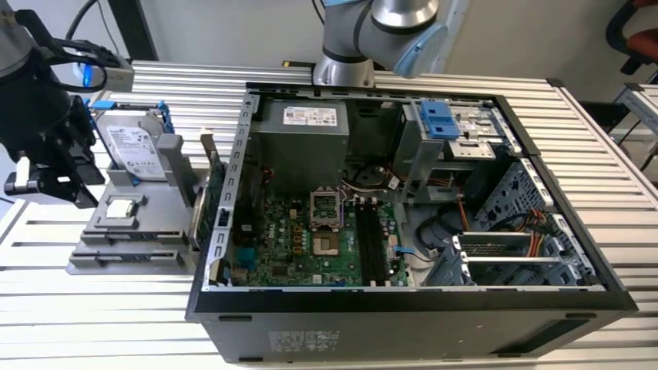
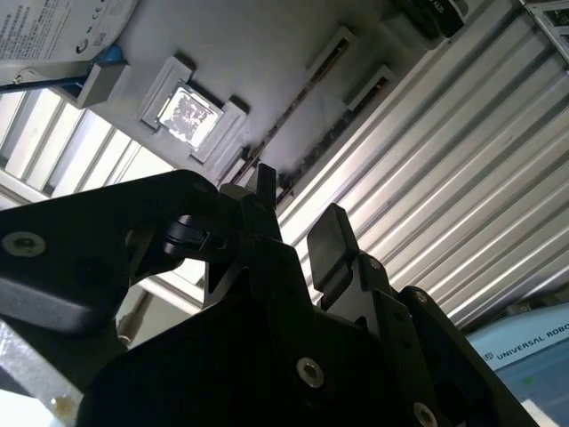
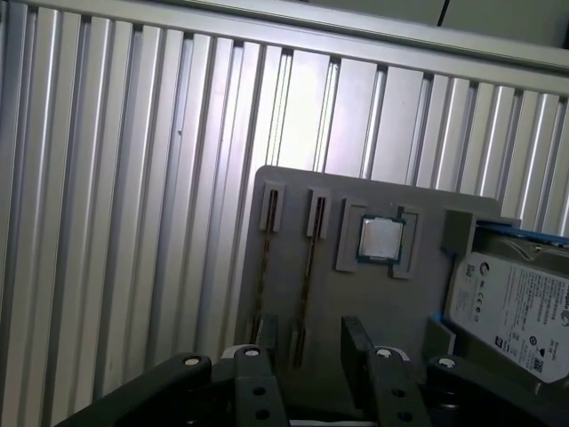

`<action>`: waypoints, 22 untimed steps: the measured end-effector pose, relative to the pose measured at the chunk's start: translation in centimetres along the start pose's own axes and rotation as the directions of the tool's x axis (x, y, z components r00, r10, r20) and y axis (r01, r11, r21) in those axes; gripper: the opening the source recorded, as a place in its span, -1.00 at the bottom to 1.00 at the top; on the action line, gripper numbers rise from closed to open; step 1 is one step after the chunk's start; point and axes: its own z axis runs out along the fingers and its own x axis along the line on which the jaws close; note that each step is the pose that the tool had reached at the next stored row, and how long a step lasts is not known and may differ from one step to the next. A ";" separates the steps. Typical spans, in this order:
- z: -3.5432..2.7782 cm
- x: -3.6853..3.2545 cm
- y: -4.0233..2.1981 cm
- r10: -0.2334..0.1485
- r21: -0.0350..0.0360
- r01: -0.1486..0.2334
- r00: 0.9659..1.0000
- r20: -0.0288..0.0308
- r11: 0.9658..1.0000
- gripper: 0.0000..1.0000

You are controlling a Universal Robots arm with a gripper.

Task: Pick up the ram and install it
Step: 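Pick up the ram and move it above insertion slot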

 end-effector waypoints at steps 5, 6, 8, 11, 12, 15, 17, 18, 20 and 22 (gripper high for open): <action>0.03 0.00 0.01 0.000 0.000 0.000 1.000 0.000 1.000 1.00; 0.04 0.00 0.01 0.000 0.000 0.000 1.000 0.000 1.000 1.00; 0.12 0.00 0.01 0.000 0.000 0.000 1.000 0.000 1.000 1.00; 0.24 0.01 0.01 0.000 0.000 0.000 1.000 0.000 1.000 1.00; 0.30 0.01 0.01 0.000 0.000 0.000 1.000 0.000 1.000 1.00; 0.46 0.02 0.01 0.000 0.000 0.000 1.000 0.000 1.000 1.00; 0.57 0.02 0.02 0.000 0.000 0.000 1.000 0.000 1.000 1.00; 0.64 0.03 0.02 0.000 0.000 0.000 1.000 0.000 1.000 1.00; 0.80 0.03 0.04 0.000 0.000 0.000 1.000 0.000 1.000 1.00; 1.07 0.04 0.04 0.000 0.000 0.000 1.000 0.000 1.000 1.00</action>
